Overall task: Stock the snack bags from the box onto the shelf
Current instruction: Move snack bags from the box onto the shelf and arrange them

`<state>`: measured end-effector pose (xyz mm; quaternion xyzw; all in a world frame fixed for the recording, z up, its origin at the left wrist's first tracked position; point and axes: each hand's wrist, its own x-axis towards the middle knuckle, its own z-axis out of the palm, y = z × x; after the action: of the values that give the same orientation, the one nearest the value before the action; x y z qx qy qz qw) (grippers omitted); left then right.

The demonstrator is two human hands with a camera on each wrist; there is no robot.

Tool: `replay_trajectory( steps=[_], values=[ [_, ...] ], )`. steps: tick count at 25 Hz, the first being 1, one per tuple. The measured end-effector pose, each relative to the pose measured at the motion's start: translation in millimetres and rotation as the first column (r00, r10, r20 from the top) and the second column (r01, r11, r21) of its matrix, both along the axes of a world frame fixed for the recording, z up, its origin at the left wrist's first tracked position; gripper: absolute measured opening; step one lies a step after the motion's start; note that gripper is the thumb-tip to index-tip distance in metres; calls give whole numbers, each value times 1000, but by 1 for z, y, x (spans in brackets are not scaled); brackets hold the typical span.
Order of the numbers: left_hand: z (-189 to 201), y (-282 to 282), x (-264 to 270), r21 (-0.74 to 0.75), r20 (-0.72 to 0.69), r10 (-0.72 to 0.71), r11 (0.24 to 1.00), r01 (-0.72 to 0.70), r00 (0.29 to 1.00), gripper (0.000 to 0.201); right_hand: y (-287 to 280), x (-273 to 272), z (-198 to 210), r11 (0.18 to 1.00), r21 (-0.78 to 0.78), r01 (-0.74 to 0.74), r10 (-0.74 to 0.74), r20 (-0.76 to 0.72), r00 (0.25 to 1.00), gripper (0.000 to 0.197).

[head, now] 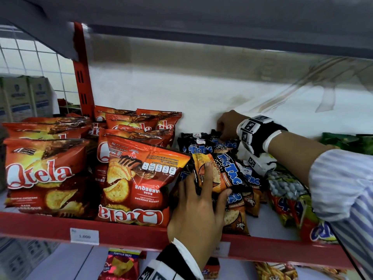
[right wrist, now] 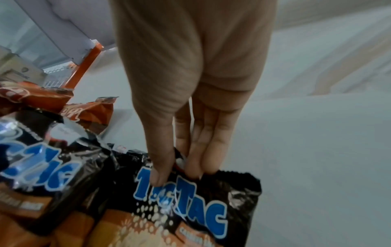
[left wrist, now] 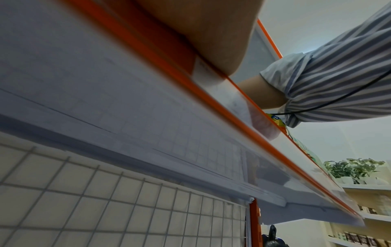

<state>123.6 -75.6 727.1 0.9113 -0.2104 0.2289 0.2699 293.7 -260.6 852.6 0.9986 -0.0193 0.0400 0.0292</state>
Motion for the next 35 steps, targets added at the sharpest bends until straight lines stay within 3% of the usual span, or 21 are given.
replay_trajectory(
  steps=[4, 7, 9, 12, 19, 22, 26, 29, 33, 35],
  values=[
    [-1, 0, 1, -29, -14, -20, 999, 19, 1000, 65, -2, -9, 17, 982, 188, 10, -10, -2, 1000, 22],
    [-3, -1, 1, -20, -20, -3, 1000, 3, 1000, 67, -8, -20, 29, 983, 174, 65, -18, -258, 966, 16],
    [-4, -2, 1, -25, -25, -3, 1000, 2, 1000, 70, -7, -29, 20, 984, 143, 109, -29, -470, 882, 30],
    [-7, -2, 2, -18, -26, 3, 1000, -3, 1000, 73, -7, -34, 1, 994, 31, 102, -67, -560, 826, 45],
    [-4, -2, 1, -11, -22, 2, 1000, -2, 1000, 67, -24, -30, 18, 950, 307, 55, 52, -328, 943, 12],
    [-3, -2, 1, -11, -3, 8, 1000, -8, 1000, 65, -25, -27, 24, 957, 291, -8, 75, -221, 972, 12],
    [-2, -1, 0, -10, -15, 5, 1000, -5, 1000, 64, -8, -19, 11, 973, 196, -122, 134, -48, 990, 30],
    [-3, 0, 1, -5, -10, 1, 1000, -1, 1000, 65, -4, -17, 6, 973, 162, -164, 171, -33, 985, 31],
    [-2, -1, 1, 5, -17, 5, 1000, -5, 1000, 67, -1, -17, 2, 930, 331, -162, 171, 1, 985, 30],
    [-3, -1, 2, -7, -20, 0, 1000, 0, 1000, 68, -1, -19, 7, 938, 306, -164, 146, 80, 986, 28]
  ],
)
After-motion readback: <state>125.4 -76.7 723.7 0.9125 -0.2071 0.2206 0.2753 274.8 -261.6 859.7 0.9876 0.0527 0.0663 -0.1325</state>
